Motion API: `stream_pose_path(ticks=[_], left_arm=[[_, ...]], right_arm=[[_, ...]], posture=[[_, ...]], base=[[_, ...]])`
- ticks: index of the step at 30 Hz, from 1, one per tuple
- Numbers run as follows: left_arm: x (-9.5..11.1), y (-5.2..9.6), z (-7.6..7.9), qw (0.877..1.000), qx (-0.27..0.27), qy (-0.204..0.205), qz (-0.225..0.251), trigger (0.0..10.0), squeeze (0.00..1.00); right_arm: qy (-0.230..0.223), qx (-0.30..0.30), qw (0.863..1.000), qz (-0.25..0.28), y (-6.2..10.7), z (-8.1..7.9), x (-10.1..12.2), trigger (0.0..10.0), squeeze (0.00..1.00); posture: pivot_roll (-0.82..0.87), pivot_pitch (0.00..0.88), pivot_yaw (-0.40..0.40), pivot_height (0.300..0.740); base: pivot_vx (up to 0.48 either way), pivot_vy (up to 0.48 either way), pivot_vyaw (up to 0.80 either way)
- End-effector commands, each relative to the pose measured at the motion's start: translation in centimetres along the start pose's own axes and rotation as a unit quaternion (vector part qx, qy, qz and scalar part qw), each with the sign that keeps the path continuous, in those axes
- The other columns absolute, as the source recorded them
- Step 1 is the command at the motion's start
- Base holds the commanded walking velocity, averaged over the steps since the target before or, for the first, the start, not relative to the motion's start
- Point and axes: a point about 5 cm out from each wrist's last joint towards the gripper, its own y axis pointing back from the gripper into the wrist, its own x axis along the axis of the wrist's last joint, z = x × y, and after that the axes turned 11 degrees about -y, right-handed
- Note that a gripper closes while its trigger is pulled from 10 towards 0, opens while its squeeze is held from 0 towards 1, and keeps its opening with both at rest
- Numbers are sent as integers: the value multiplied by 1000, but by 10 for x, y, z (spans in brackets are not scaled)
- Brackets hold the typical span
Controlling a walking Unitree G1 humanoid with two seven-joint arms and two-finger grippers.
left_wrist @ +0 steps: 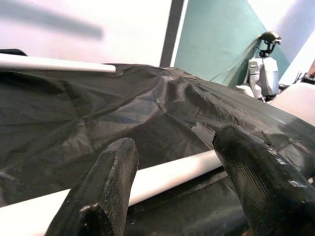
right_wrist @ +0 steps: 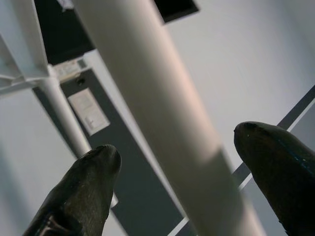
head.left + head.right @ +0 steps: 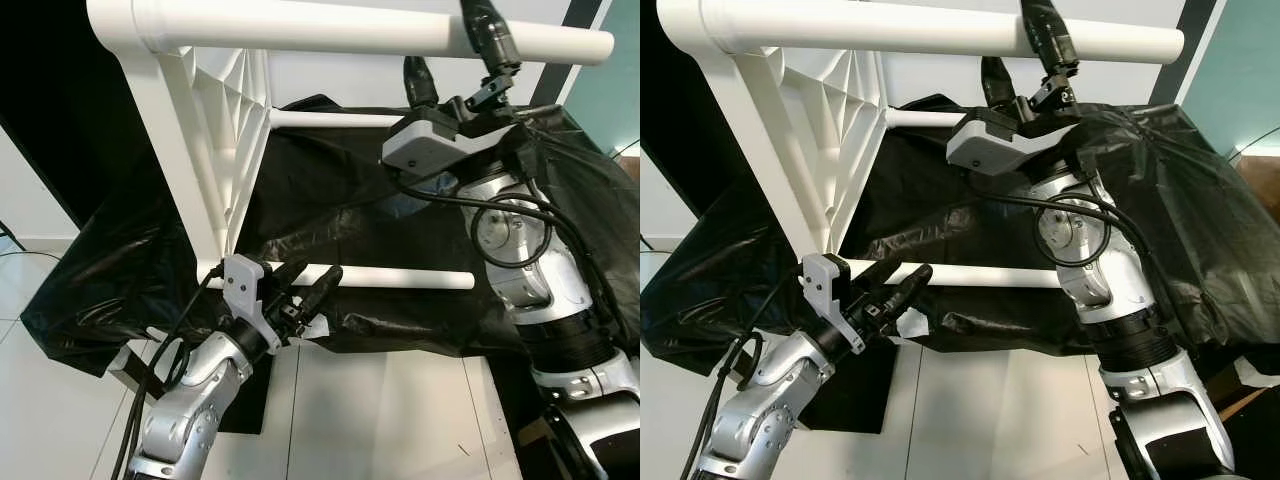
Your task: Building children table
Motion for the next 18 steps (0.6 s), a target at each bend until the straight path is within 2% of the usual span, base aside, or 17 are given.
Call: stream_pose_path(ticks=[1, 5, 9, 14, 15, 16, 17, 18], left_arm=[[-2, -2, 2, 1000, -19, 0, 3, 10000, 0], [-2, -3, 3, 1000, -20, 1, 4, 10000, 0], [-3, -5, 3, 1000, -23, 2, 6, 10000, 0], [-3, -6, 3, 1000, -23, 4, 7, 10000, 0], [-4, -6, 4, 1000, -23, 5, 8, 10000, 0], [-4, -6, 4, 1000, -23, 5, 8, 10000, 0], [-4, -6, 4, 1000, -23, 5, 8, 10000, 0], [-4, -6, 5, 1000, -23, 6, 9, 10000, 0]], right_arm=[[-3, -1, 1000, 4, -11, 2, 5, 10000, 0], [-8, 2, 1000, -2, -16, 2, 5, 10000, 0], [-16, 29, 999, -25, -37, 0, 8, 10000, 0], [-26, 45, 998, -40, -48, -1, 11, 10000, 0], [-26, 54, 997, -44, -52, -1, 12, 6235, 0], [-26, 54, 997, -44, -52, -1, 12, 6235, 0], [-26, 66, 996, -48, -54, -2, 12, 3373, 0], [-27, 74, 996, -51, -56, -2, 12, 3373, 0]], posture=[[-84, 0, 18, 740], [-84, 0, 18, 740], [-87, 0, 17, 740], [-92, 0, 18, 740], [-94, 0, 16, 740], [-94, 0, 16, 740], [-96, 0, 17, 740], [-96, 0, 17, 740]], base=[[0, 0, 0], [0, 0, 0], [0, 0, 0], [0, 0, 0], [0, 0, 0], [0, 0, 0], [0, 0, 0], [0, 0, 0]])
